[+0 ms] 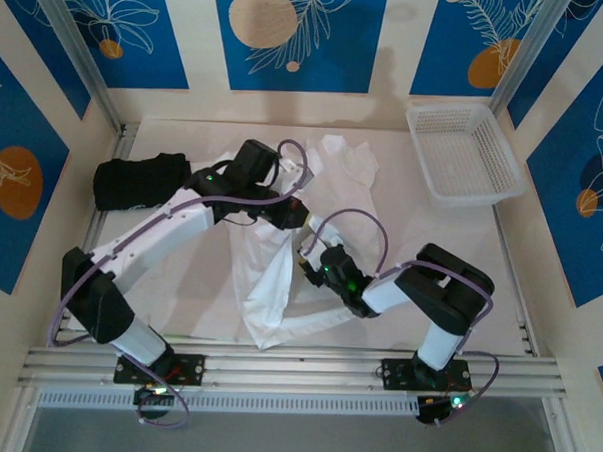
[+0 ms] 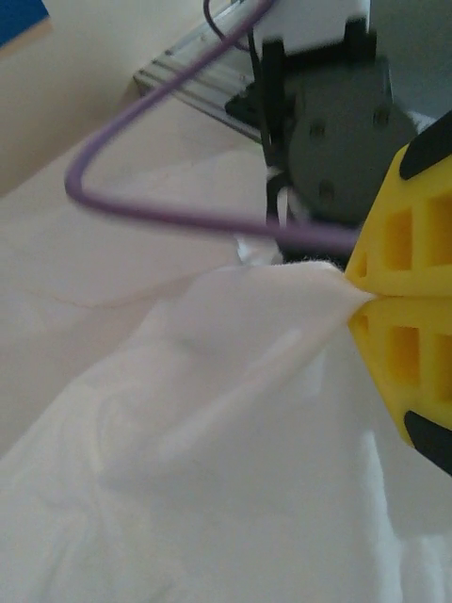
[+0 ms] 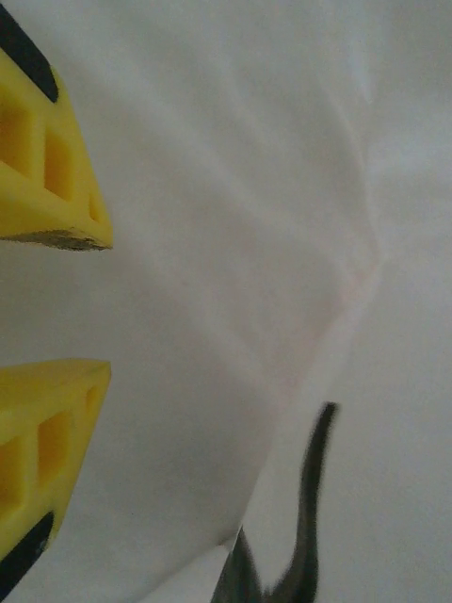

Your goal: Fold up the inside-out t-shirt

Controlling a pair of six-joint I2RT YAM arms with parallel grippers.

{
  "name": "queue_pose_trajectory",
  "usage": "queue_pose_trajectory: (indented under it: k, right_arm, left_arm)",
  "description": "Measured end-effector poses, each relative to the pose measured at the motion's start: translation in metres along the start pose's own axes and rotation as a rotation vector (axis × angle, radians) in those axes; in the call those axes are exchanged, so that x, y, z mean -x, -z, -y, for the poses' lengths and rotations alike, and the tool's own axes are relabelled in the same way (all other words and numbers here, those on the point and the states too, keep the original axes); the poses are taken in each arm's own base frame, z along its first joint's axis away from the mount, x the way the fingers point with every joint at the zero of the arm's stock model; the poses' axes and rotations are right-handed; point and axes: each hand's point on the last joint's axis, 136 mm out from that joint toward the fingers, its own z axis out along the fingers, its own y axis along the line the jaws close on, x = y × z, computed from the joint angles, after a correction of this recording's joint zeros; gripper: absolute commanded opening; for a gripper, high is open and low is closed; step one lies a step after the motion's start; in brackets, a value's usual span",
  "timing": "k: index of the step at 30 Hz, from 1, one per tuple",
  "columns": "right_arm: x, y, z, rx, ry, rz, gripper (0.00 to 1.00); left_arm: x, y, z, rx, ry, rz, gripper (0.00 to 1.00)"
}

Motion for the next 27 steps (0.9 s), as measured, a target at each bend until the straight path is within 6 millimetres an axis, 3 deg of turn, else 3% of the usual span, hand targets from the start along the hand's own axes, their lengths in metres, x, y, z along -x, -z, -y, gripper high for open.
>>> queue_pose_trajectory:
  k: [9,11,16,22,23,27]
  right_arm:
    - [0.046,-0.058,0.026,-0.109,-0.032,-0.032,0.53]
    - [0.056,-0.073,0.039,-0.138,-0.067,-0.056,0.62]
    - [0.071,-0.106,0.067,-0.196,-0.138,-0.152,0.69]
    - [0.075,-0.136,0.085,-0.232,-0.194,-0.287,0.78]
    - [0.074,-0.138,0.087,-0.236,-0.203,-0.308,0.87]
    - [0.061,-0.143,0.096,-0.243,-0.236,-0.414,0.90]
  left_arm:
    - [0.056,0.050,0.068,-0.124,-0.124,0.171,0.00]
    - [0.063,0.057,0.085,-0.154,-0.157,0.194,0.00]
    - [0.067,0.069,0.102,-0.192,-0.179,0.214,0.00]
    - [0.082,0.093,0.125,-0.248,-0.204,0.266,0.00]
    - [0.085,0.098,0.129,-0.256,-0.212,0.278,0.00]
    - [0.100,0.128,0.152,-0.298,-0.263,0.345,0.00]
